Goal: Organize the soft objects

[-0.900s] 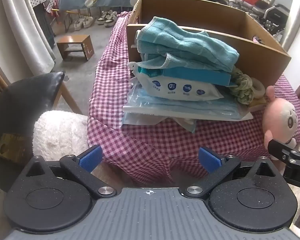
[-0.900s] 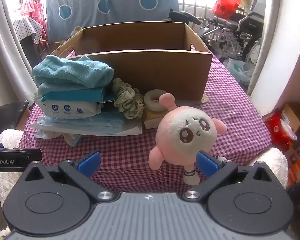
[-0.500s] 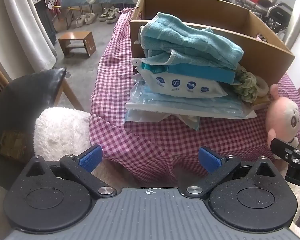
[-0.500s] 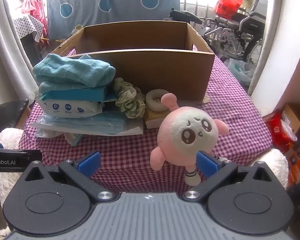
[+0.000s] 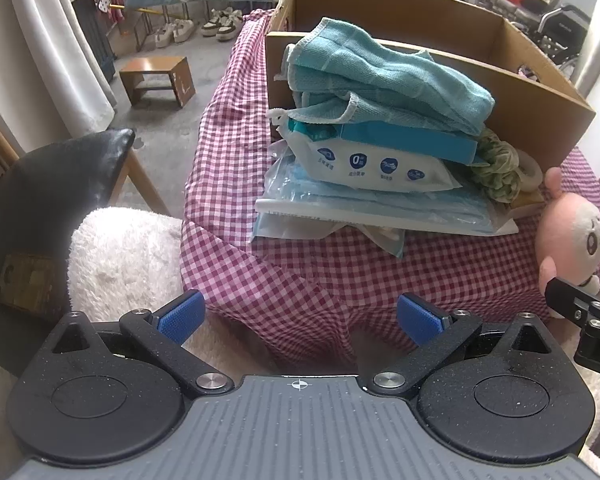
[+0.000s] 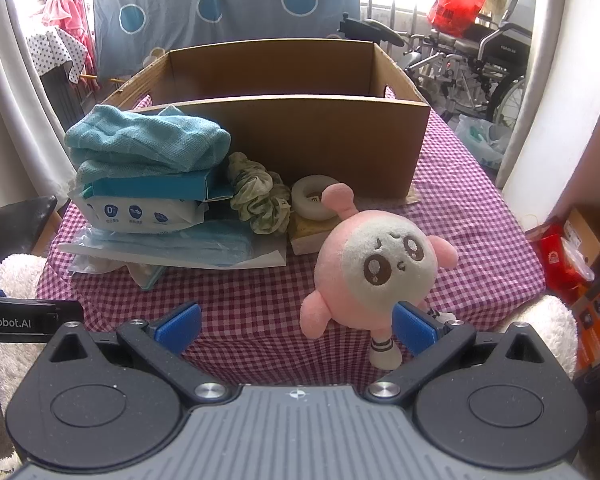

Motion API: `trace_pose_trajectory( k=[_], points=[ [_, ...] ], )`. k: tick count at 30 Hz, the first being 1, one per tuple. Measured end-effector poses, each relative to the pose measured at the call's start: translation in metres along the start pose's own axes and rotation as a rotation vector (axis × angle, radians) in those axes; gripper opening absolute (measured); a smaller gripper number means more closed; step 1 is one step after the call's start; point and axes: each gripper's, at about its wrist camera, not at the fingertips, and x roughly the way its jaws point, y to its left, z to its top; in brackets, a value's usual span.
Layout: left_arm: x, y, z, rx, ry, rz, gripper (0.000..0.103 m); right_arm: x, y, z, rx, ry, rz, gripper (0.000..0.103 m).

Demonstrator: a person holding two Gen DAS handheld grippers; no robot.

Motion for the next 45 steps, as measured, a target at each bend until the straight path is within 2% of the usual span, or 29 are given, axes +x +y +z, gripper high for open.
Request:
trace_pose_trajectory(
  k=[45],
  points=[
    [0.0001,0.0050,0.0001,-0.016,0.010,0.014,0.103,0.0015,-0.0007,-0.0012,0.007,0.008,0.012,0.103]
  ],
)
